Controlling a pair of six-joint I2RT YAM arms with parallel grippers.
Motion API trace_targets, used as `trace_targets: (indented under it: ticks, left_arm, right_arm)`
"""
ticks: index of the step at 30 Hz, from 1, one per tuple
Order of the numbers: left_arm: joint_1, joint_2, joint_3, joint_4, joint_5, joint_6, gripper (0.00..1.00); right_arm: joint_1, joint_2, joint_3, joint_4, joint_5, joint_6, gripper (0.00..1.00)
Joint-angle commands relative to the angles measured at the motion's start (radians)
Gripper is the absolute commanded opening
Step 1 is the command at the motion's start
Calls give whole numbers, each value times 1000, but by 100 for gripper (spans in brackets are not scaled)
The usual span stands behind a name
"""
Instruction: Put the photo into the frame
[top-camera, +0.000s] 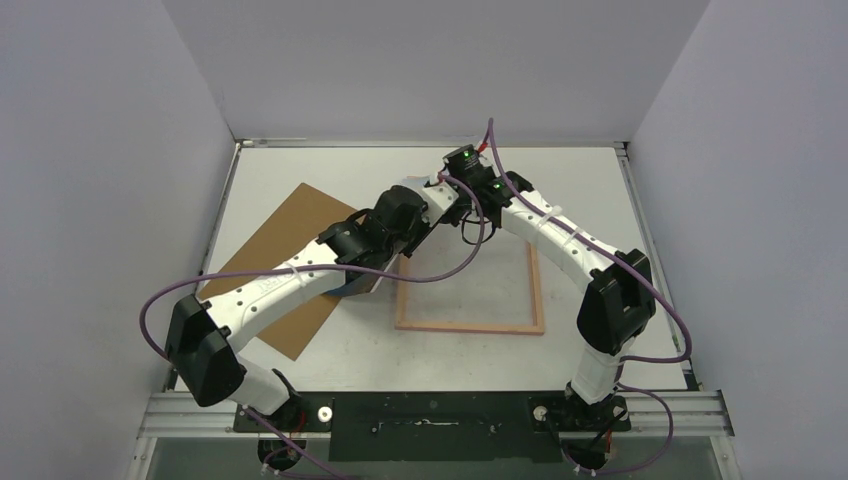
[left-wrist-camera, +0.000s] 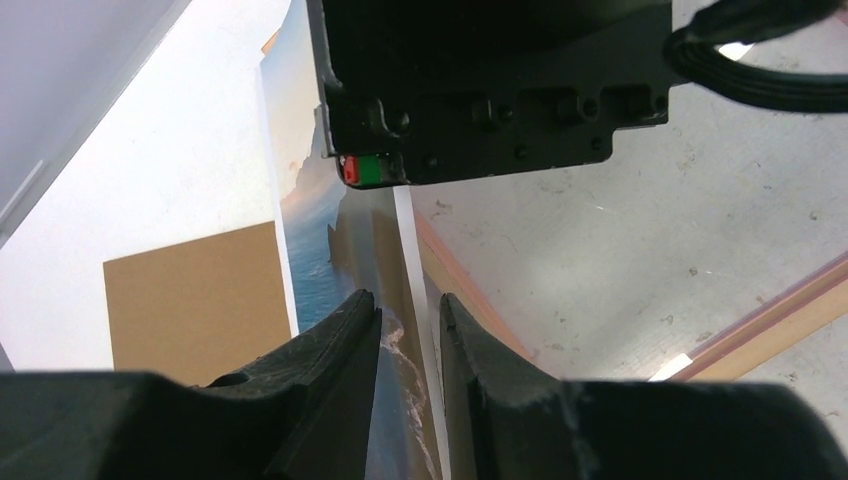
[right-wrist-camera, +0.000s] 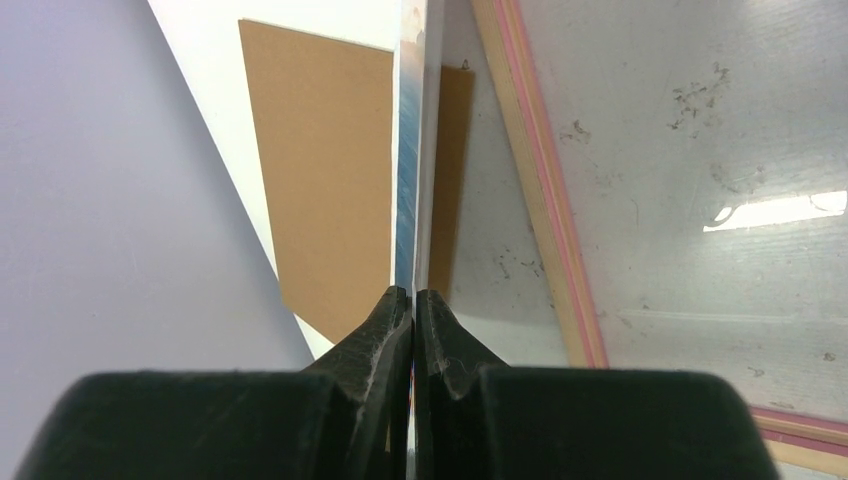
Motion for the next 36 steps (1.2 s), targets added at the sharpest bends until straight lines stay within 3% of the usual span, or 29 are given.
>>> trace_targets:
  ticks: [1,5,9,12,19,22,24,27,29,32,36]
  left_arm:
    - [10,-7,-47,13,-17,-24,26]
    - [12,-54,-109,66,-22,-49,25]
    - [14,-125,-195,157,-2,-60,34]
    - [16,-143,-215,177,0,-63,35]
    - [17,-131,-186,136,-24,-67,16]
    - [17,-131,-156,111,-26,-67,12]
    - [17,-127,-128,83,-24,-68,15]
    - [15,-122,-88,35,-23,-77,29]
    - [16,-119,-76,16,-21,-80,33]
    - [15,-114,-73,4,-15,-81,33]
    - [15,-93,-78,-12,-15,-79,25]
  right_arm:
    - [-4,-34,28,63,-12,33,0]
    - [-5,-46,7,94,-12,49,0]
    - [-4,-44,3,94,-12,51,0]
    - [-4,-43,2,91,-11,52,0]
    - [-4,-42,5,82,-4,48,0]
    - [-4,-36,12,74,-4,37,0]
    - [-5,-32,17,70,-3,28,0]
    - [-4,-24,20,69,-2,23,0]
    - [-3,-20,22,71,-3,22,0]
    - [-2,-14,23,76,-7,22,0]
    - [-3,-11,23,84,-13,25,0]
